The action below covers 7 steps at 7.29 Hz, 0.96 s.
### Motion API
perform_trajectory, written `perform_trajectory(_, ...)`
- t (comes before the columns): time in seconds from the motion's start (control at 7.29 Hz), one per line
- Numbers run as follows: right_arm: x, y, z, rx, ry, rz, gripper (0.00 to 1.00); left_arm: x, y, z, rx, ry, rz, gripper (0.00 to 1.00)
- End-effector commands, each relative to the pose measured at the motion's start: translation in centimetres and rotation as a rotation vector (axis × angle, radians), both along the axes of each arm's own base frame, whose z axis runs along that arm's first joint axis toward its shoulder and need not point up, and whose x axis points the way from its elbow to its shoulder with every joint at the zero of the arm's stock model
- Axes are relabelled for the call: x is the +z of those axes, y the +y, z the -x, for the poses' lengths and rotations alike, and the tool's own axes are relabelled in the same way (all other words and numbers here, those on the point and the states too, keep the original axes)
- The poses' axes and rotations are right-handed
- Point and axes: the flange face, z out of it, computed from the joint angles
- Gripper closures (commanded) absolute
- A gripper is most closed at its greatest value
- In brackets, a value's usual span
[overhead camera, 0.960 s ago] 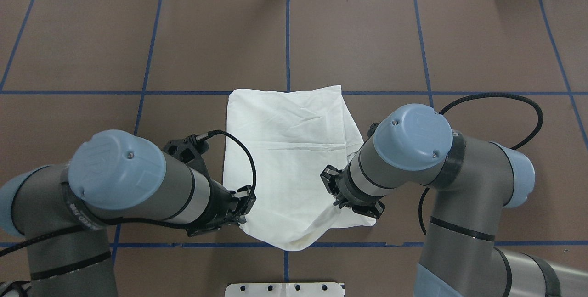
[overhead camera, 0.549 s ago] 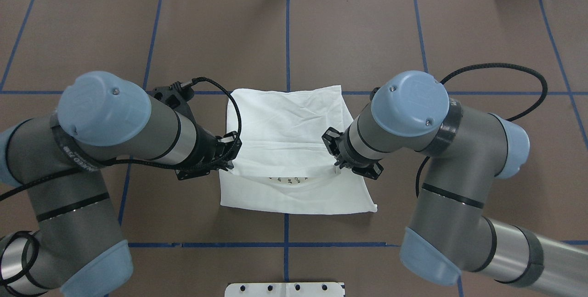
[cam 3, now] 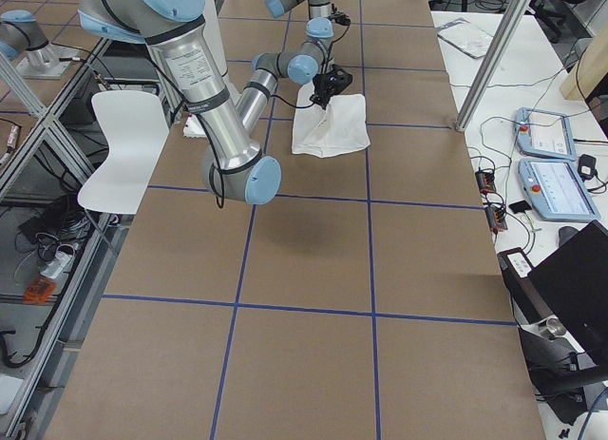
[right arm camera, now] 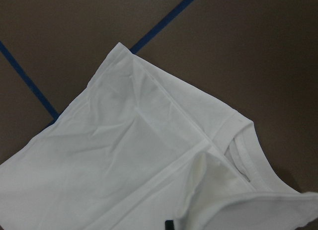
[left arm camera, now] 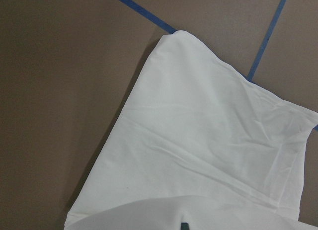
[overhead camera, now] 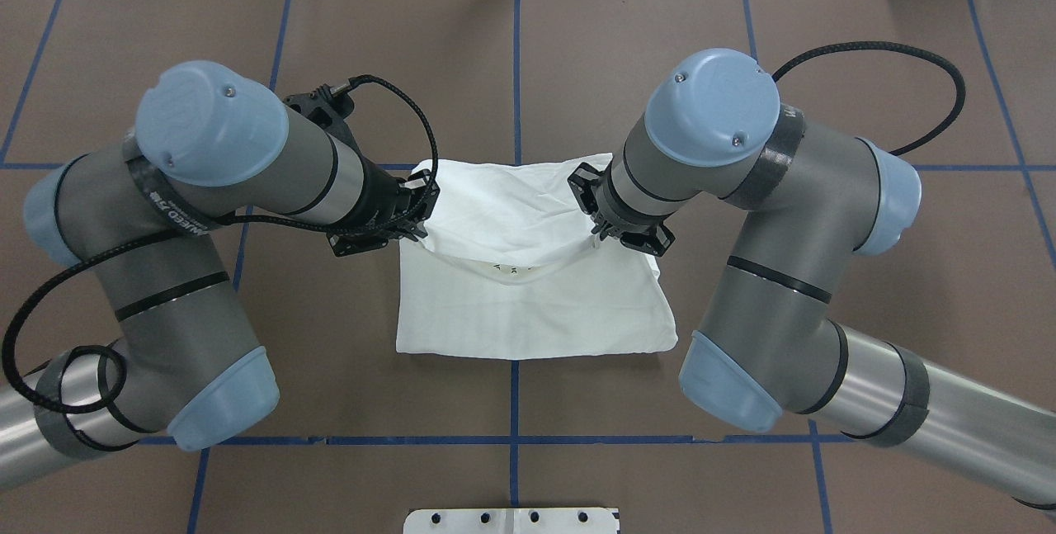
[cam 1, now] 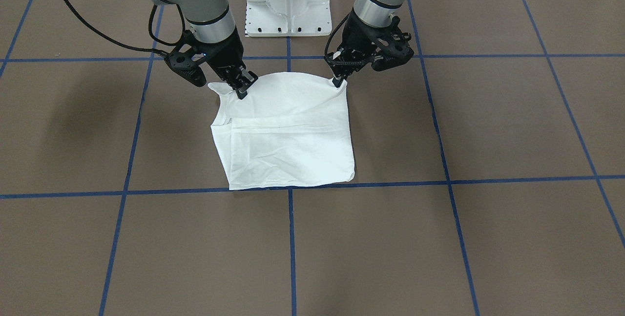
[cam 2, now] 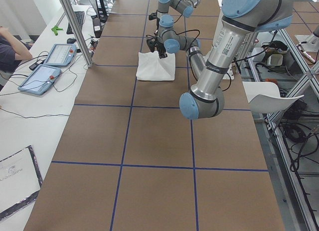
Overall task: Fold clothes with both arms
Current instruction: 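Carry the near edge with both grippers to the far edge and lay it down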
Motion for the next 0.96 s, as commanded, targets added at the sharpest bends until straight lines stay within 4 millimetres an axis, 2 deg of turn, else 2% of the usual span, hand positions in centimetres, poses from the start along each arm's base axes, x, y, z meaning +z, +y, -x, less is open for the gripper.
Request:
perform_trajectory(0.0, 0.9, -2.8, 1.8, 0.016, -0.021, -0.019, 1.0, 1.1, -3.1, 0.9, -0.029, -0.021, -0.026, 1.0)
perform_trajectory(0.14, 2.0, -3.7, 2.8, 0.017, -0.02, -0.022, 1.0, 1.9, -4.1, 0.0, -0.033, -0.028, -0.023, 1.0)
perform_trajectory(0.41, 3.2, -5.4, 2.8, 0.037, -0.01, -0.016, 1.0, 3.8, -5.7, -1.9, -0.037, -0.01, -0.031, 1.0)
perform_trajectory(0.69, 3.9, -6.0, 3.1, 0.04, 0.005, -0.006, 1.0, 4.0, -6.9, -3.4, -0.04, -0.012, -0.024, 1.0)
perform_trajectory(0.82, 3.7, -6.2, 3.5, 0.039, 0.007, -0.006, 1.0, 4.1, -6.9, -3.4, -0.042, -0.014, -0.022, 1.0)
